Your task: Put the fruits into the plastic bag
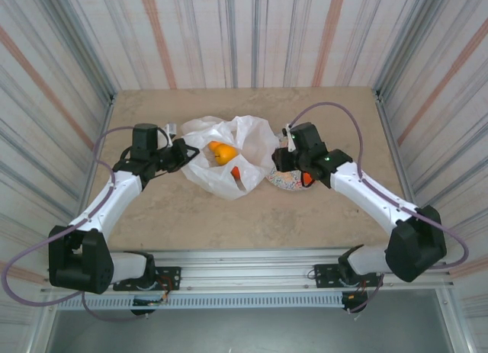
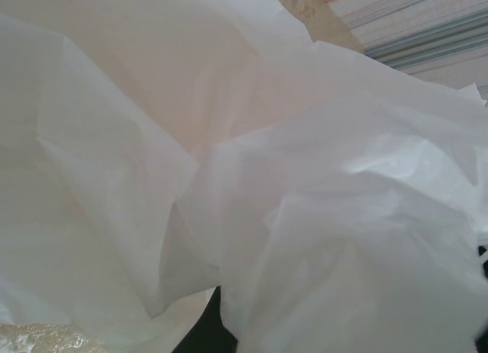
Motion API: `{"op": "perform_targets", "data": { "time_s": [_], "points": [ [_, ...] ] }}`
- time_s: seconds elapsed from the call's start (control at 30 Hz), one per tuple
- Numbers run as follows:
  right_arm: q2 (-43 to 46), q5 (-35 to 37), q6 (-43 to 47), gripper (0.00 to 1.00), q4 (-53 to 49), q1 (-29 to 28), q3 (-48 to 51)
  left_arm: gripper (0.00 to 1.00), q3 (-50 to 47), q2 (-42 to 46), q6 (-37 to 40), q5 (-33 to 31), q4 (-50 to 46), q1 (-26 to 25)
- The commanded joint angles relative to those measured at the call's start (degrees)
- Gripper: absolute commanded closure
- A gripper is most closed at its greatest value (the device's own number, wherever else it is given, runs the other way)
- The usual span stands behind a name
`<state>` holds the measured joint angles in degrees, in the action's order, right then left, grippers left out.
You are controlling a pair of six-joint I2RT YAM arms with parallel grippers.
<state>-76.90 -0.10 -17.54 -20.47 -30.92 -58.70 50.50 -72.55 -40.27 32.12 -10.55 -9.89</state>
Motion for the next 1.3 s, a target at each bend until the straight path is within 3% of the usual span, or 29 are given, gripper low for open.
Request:
{"op": "perform_targets", "data": {
  "time_s": [0.0, 0.27, 0.57, 0.77, 0.93, 1.27],
  "points": [
    [-2.3, -6.5, -1.2, 0.51, 6.6, 0.5, -0.6, 1.00, 0.5, -0.1, 0.7, 1.4, 0.5, -0.3],
    [-16.5, -12.8, -3.1, 0.52, 8.6, -2.4, -10.9, 1.00, 0.5, -1.6, 0.3, 2.2, 1.3, -1.0],
    [-27.4, -17.2, -5.9, 0.52, 12.6, -9.5, -18.9, 1.00, 0.9, -1.8, 0.3, 2.4, 1.7, -1.8],
    [-32.4, -20.2, -9.6, 0.51, 18.3, -12.7, -20.6, 1.00, 0.7, -0.3, 0.3, 1.6, 1.5, -1.9],
    [-36.2, -20.5, -9.4, 0.50, 17.3, -14.9, -23.6, 1.00, 0.6, 0.2, 0.3, 1.6, 1.2, -1.8],
    [-36.5, -20.0, -9.7, 0.37, 16.4, -14.9, -22.4, 1.00, 0.7, 2.0, 0.5, 0.4, 0.5, -1.6]
  ]
}}
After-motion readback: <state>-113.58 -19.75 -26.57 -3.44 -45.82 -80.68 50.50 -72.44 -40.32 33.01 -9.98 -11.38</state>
